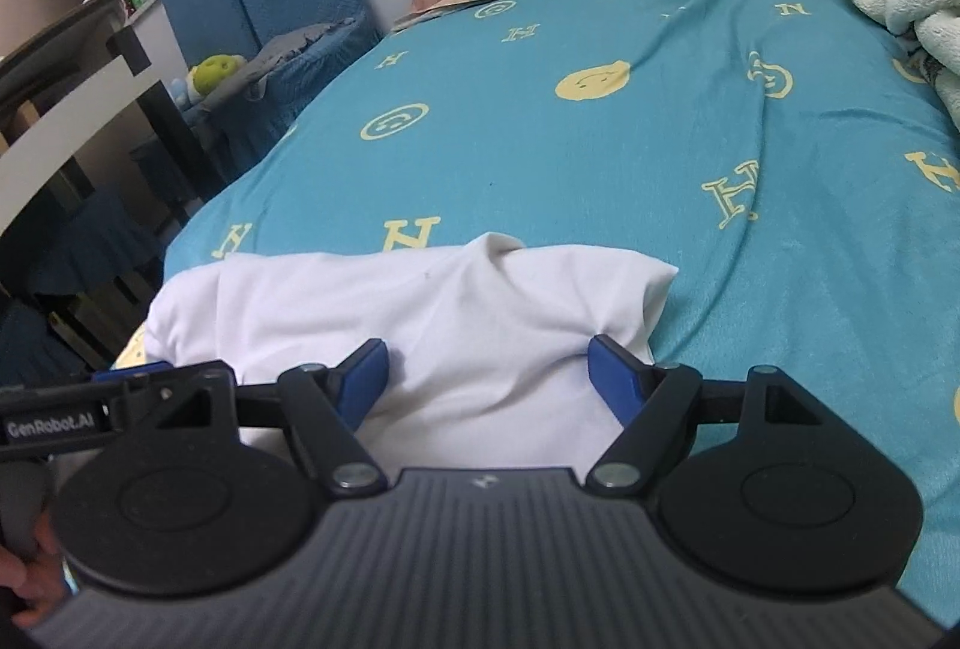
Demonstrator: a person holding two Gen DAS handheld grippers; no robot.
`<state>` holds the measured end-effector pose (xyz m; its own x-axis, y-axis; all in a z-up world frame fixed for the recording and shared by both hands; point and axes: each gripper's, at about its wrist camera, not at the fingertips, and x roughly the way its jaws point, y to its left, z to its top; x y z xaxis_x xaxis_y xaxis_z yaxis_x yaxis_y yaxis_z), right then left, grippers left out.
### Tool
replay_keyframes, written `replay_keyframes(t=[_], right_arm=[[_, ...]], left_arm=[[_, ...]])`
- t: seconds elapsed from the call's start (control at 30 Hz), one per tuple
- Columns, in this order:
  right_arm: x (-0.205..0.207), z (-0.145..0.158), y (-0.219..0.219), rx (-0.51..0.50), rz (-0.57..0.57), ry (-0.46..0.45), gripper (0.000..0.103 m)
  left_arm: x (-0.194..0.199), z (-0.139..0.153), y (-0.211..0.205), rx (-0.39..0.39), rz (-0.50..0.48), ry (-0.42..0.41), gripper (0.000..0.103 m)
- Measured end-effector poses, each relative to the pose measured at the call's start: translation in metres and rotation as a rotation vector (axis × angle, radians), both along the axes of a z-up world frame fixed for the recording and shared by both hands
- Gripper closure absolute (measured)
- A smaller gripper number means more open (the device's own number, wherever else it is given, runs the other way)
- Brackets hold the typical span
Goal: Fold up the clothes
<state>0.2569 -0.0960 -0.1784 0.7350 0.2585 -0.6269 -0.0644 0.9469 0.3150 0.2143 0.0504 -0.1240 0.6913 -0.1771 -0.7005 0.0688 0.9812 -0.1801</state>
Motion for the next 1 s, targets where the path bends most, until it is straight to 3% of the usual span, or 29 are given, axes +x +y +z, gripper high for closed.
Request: replay_keyframes(t=[0.23,0.67,1.0], right_arm=[[-0.028,0.023,-0.002,0.028,-0.023,-0.034,0.027],[-0.098,0.056,0.004,0.027,-0.012,-0.047,0.027],[-0.087,0.016,0.013,-0.035,0.014,0.087,0.028]], left_arm=[[-0.024,0.030,0.000,-0.046,0.018,-0.020,0.025],[-0.087,0.055,-0.004,0.015,0.004,-0.060,0.025],[-0.082,0.022,-0.007,0.067,-0.012,0.030,0.024]])
